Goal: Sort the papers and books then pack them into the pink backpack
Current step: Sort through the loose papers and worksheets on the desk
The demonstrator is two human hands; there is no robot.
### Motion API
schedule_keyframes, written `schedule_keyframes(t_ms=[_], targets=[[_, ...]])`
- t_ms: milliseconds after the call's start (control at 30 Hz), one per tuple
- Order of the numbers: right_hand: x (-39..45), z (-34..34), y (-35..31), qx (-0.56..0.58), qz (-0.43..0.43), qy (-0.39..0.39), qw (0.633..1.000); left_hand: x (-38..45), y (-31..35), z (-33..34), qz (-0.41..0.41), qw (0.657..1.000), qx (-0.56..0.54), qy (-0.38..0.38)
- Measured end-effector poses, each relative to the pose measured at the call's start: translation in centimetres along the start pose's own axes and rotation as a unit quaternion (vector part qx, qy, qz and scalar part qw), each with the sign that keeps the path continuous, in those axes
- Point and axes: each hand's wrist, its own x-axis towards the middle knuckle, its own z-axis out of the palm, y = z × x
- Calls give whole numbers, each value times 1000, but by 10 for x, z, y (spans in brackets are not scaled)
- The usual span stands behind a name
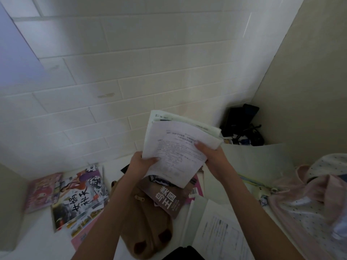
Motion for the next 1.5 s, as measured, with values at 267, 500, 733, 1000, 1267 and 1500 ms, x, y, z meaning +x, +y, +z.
schedule_keyframes(t_ms=[267, 500, 733, 1000, 1267, 1500], targets=[[3, -6, -19, -12, -12, 12, 1000, -9, 34, 4, 32, 998, -41, -44], [2, -8, -25, -22, -5, -4, 1000, -12, 78, -6, 103, 986, -102, -85], [0, -15, -28, -36, -1, -28, 999, -8, 100, -13, 194, 964, -85, -162], [-1, -14, -18, -24, 3, -23, 999, -4, 99, -7, 223, 966, 1, -130], [-3, -20, -14, -15, 2, -1, 1000, 4, 63, -4, 75, 972, 88, -205], [-6, -13, 3, -67, 18, -1, 998, -3, 29, 19, 46, 994, -16, -94]])
